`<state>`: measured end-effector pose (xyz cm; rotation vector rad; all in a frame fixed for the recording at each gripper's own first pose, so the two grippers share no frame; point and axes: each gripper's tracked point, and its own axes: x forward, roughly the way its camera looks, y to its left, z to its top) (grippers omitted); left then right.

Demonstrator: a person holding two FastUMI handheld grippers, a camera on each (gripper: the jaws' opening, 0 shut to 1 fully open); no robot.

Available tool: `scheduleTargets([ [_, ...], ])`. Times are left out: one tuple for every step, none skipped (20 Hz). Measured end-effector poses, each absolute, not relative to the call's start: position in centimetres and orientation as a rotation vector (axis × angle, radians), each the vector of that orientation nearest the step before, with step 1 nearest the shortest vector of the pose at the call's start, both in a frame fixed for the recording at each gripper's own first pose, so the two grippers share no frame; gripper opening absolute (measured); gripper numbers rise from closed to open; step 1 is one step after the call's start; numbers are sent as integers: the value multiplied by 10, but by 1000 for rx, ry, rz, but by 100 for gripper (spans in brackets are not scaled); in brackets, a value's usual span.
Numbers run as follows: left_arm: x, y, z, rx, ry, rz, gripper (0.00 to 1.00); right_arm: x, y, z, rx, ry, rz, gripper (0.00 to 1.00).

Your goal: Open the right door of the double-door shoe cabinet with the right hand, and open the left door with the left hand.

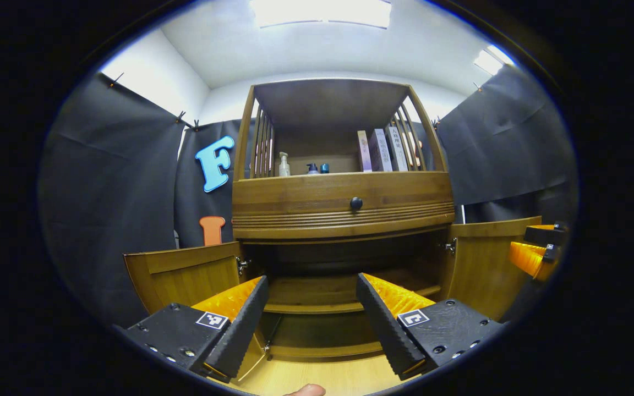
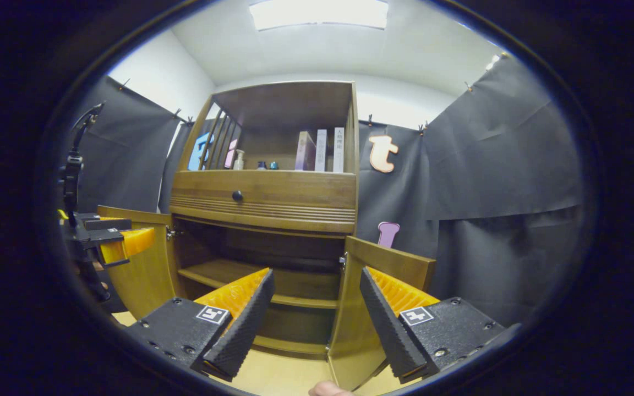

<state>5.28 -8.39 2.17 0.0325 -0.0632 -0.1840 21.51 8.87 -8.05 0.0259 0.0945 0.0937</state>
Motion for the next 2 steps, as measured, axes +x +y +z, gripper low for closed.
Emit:
scheduleTargets([
  [53,-81,24,41,-70,-179,100,216,89,-79,31,90,92,100],
  [54,-81,25,48,-73,-177,100,216,90,-79,35,89,94,100],
])
